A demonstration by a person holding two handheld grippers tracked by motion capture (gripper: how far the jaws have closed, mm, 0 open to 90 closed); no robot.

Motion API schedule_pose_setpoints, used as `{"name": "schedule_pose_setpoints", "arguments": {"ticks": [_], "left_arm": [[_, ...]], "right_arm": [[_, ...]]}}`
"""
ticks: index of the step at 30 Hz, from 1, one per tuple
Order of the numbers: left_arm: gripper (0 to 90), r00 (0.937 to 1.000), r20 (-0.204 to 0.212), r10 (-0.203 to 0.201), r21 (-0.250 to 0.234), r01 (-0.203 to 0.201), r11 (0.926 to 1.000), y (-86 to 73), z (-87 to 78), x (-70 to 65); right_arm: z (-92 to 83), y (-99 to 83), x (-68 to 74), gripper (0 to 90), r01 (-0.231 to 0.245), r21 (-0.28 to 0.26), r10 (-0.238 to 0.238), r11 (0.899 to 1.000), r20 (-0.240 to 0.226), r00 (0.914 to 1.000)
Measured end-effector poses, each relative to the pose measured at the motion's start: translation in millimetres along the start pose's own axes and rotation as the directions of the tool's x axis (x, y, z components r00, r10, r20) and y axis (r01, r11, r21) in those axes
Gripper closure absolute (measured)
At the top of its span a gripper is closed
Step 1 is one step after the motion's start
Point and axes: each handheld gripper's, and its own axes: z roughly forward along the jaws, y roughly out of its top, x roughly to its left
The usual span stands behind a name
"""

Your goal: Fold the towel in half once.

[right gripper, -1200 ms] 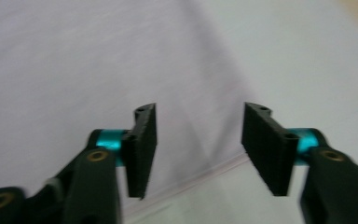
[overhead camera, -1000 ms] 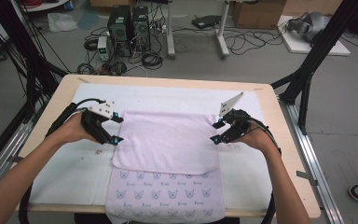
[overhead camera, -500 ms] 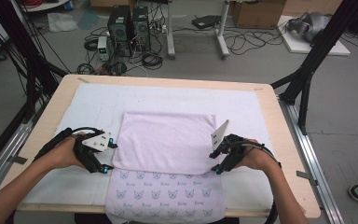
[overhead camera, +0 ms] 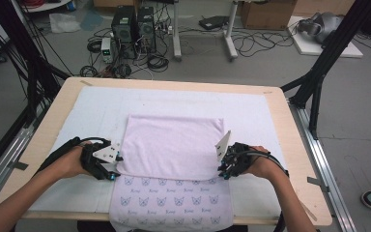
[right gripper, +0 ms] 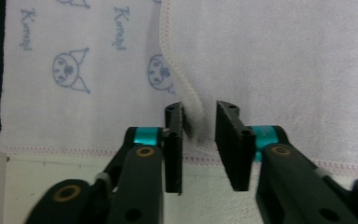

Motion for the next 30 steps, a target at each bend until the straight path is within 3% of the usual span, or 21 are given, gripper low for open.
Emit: {"name": "schedule_pose_setpoints", "arguments": {"ticks": [5, 18, 22, 26, 30], "left_arm": [[55.1, 1.0, -0.004, 0.009, 0.011, -0.009, 0.9999, 2.4, 0.9, -0.8], [86.8, 0.9999, 0.015, -0.004, 0.041, 0.003, 0.9992, 8.7, 1.3, -0.6], [88.2, 0.9995, 0.025, -0.016, 0.039, 0.015, 0.9991, 11.1, -0.4, 0.6], [88.6, 0.9967, 0.057, -0.059, 0.007, 0.059, 0.9983, 13.3, -9.7, 3.7], [88.7, 0.9927, 0.082, -0.089, -0.042, 0.092, 0.9949, 16.1, -24.0, 5.7]], "right_arm": [[-1.0, -0.4, -3.4, 85.8, -0.012, -0.018, 0.011, 1.0, -0.022, 0.9997], [-3.0, -2.1, -5.3, 87.3, -0.028, -0.042, 0.027, 0.999, -0.024, 0.9994], [-4.2, -2.4, -5.1, 88.1, -0.023, -0.046, 0.022, 0.999, -0.021, 0.9995], [-8.2, -5.2, -4.6, 88.2, -0.022, -0.068, 0.02, 0.997, -0.03, 0.9994], [-18.3, -9.6, -3.0, 88.2, -0.003, -0.141, -0.001, 0.99, -0.03, 0.9995]]}}
